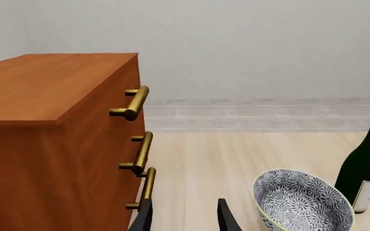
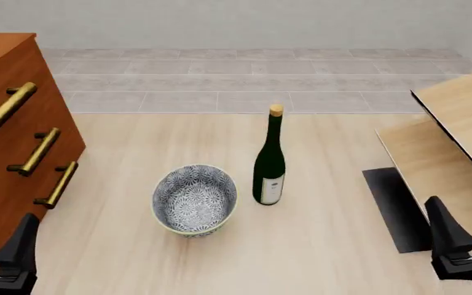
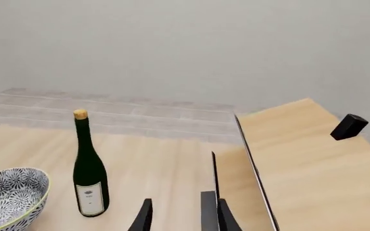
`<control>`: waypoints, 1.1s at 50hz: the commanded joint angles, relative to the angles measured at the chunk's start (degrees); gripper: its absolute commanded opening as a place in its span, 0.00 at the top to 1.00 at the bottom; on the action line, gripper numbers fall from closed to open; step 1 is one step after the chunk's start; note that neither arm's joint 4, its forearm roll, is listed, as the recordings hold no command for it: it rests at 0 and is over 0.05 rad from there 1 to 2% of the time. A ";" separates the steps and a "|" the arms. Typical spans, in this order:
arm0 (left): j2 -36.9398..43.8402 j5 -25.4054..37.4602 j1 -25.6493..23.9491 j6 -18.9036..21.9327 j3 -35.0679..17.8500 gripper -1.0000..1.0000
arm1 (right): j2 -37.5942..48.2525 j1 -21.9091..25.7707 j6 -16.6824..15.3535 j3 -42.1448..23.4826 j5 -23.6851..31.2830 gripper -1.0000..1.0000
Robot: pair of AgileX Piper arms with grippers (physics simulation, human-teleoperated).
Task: Put the wine bottle on the wine rack.
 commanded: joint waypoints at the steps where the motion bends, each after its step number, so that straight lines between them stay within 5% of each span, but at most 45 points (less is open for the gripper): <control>1: 0.44 0.01 -0.60 -0.25 -0.14 0.00 | 8.92 2.46 -1.54 -2.15 -5.85 0.00; 32: -0.82 1.06 -0.47 0.52 0.03 0.00 | 31.22 12.66 -2.92 -8.90 -17.94 0.00; 55: -0.84 1.38 -0.31 0.44 0.18 0.00 | 43.30 17.22 -3.35 -15.65 -19.44 0.00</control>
